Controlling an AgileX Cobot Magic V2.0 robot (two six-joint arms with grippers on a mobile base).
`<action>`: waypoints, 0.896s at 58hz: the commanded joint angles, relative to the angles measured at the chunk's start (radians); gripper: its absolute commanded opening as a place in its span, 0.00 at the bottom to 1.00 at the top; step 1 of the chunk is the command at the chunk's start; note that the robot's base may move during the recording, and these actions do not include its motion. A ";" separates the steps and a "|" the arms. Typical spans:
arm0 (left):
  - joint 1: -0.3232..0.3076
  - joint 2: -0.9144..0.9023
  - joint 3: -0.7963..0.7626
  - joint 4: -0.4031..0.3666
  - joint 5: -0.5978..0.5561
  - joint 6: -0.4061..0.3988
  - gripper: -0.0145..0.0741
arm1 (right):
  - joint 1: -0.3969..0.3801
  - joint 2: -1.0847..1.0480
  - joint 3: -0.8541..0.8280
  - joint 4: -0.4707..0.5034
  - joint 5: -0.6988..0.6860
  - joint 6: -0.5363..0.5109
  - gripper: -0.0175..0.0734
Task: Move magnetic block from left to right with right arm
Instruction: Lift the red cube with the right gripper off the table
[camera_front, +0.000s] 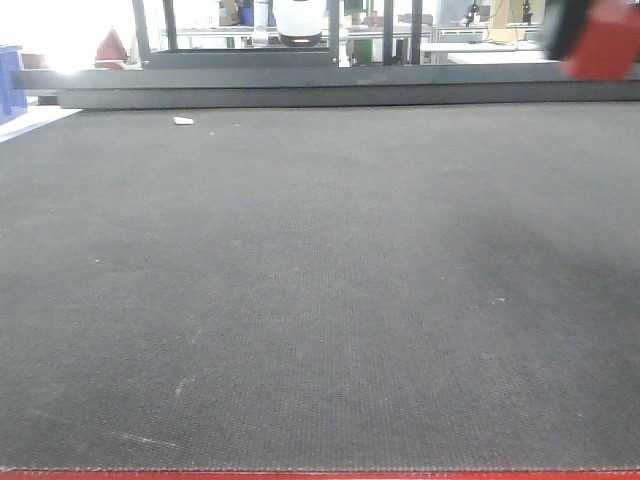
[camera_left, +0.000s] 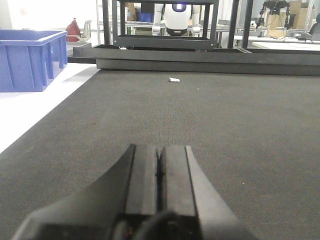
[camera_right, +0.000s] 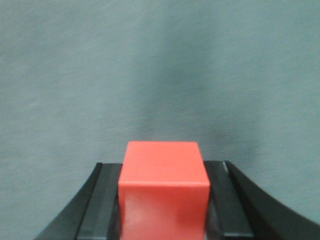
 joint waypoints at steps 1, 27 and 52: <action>-0.005 -0.010 0.009 -0.007 -0.081 -0.009 0.03 | -0.056 -0.098 0.053 -0.018 -0.138 -0.068 0.48; -0.005 -0.010 0.009 -0.007 -0.081 -0.009 0.03 | -0.362 -0.368 0.417 0.015 -0.611 -0.329 0.48; -0.005 -0.010 0.009 -0.007 -0.081 -0.009 0.03 | -0.377 -0.616 0.691 0.199 -0.956 -0.524 0.48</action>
